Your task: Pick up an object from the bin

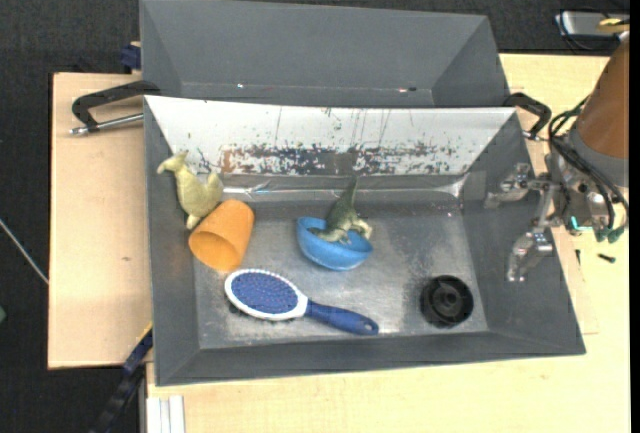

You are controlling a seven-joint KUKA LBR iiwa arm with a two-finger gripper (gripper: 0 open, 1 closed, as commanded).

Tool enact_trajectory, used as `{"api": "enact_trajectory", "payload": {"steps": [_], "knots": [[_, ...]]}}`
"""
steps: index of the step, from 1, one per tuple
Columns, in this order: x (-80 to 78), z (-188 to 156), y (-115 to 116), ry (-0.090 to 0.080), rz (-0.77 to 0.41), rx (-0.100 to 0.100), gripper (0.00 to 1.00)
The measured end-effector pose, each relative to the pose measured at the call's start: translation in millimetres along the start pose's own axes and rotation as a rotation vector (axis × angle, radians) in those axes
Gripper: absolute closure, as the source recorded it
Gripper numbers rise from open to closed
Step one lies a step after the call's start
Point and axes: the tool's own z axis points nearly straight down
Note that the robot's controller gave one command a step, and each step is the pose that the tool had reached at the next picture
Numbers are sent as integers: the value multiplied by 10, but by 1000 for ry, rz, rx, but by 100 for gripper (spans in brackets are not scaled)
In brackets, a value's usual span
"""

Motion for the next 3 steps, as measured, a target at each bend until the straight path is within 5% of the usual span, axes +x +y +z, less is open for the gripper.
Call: {"api": "enact_trajectory", "payload": {"steps": [1, 2, 3], "knots": [[172, 1215, 520, 1, 79, -3, 0], [182, 1450, 505, -10, -29, 1, 0], [83, 1449, 141, -14, -412, 1, 0]]}}
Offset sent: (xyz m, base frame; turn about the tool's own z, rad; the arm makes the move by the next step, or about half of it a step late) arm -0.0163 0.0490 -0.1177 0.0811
